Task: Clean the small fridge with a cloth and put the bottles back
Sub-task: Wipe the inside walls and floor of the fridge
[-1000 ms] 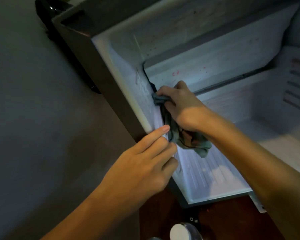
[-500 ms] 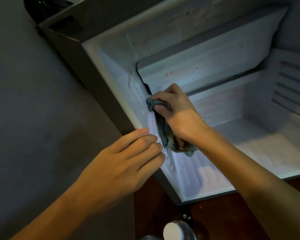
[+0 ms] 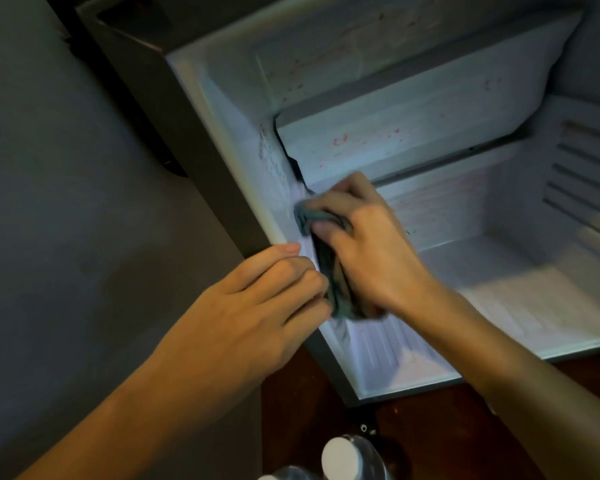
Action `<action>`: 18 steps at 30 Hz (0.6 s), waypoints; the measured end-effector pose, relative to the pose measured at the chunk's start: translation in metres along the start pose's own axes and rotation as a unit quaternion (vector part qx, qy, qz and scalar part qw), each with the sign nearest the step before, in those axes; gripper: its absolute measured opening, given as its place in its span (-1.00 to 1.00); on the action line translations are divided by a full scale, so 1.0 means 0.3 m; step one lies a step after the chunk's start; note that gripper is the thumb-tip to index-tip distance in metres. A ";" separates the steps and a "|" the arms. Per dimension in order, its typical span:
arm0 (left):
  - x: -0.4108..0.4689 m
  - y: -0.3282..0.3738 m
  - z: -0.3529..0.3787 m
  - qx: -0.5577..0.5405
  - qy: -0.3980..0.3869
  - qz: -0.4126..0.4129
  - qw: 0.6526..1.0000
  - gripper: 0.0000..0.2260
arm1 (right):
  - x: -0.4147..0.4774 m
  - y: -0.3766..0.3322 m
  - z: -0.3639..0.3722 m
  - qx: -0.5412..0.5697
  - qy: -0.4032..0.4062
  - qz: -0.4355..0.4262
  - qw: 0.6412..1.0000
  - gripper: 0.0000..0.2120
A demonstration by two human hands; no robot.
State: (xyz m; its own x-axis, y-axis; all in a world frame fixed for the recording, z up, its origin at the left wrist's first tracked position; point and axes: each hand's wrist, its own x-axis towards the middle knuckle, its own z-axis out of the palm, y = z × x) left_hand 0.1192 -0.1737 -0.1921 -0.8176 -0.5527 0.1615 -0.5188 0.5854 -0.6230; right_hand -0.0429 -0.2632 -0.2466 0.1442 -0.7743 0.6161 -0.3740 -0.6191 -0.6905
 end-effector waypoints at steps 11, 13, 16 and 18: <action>-0.005 0.015 0.005 -0.024 0.060 -0.007 0.998 -0.92 | 0.094 0.044 0.038 -0.005 0.017 0.034 0.999 -0.80; -0.006 0.015 0.006 -0.019 0.069 -0.014 0.997 -0.89 | 0.019 0.025 0.011 0.022 0.008 0.016 1.000 -0.79; -0.006 0.014 0.008 -0.031 0.085 -0.012 0.996 -0.93 | -0.137 -0.034 -0.062 0.064 -0.047 -0.039 0.996 -0.77; -0.008 0.009 0.002 -0.040 0.094 -0.001 0.995 -0.94 | -0.212 -0.032 -0.090 0.080 -0.078 -0.062 0.992 -0.79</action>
State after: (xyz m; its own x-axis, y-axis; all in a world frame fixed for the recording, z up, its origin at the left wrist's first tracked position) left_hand 0.1199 -0.1713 -0.1946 -0.8444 -0.4386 0.3076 -0.5332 0.6329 -0.5614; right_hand -0.0732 -0.2044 -0.2689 0.3244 -0.6940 0.6427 -0.1957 -0.7140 -0.6722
